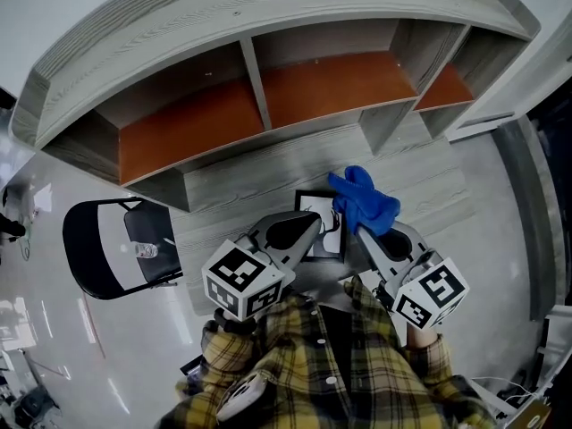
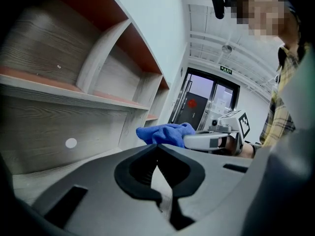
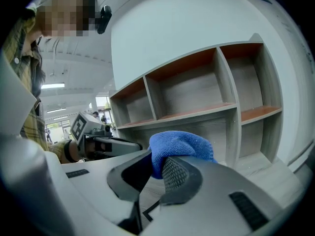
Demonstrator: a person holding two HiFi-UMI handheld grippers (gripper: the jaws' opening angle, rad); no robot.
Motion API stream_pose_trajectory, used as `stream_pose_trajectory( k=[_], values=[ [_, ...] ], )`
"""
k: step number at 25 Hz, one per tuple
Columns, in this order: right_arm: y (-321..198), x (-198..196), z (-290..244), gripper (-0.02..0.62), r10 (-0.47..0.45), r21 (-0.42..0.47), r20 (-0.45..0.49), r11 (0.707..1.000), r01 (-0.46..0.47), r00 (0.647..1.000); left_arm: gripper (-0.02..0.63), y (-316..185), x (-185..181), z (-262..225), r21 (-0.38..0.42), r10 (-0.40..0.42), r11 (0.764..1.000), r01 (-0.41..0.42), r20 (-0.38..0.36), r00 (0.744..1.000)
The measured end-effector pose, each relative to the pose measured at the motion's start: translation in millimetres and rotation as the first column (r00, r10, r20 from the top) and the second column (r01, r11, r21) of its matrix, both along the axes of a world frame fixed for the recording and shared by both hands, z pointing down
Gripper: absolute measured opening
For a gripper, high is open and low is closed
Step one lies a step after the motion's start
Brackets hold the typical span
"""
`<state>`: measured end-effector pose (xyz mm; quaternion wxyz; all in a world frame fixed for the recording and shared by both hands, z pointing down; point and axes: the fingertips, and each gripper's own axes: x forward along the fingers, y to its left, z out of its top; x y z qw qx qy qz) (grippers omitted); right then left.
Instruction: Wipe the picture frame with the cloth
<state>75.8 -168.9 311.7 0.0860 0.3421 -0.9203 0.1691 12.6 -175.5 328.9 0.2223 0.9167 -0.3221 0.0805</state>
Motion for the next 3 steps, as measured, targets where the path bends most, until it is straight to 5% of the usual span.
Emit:
stream_pose_trajectory(
  k=[3],
  values=[
    [-2.8, -0.6, 2.0, 0.049, -0.001, -0.001, 0.002, 1.000, 0.001, 1.000, 0.005, -4.2, -1.5, 0.9, 0.004, -0.003, 1.000, 0.003, 0.004, 1.000]
  ],
)
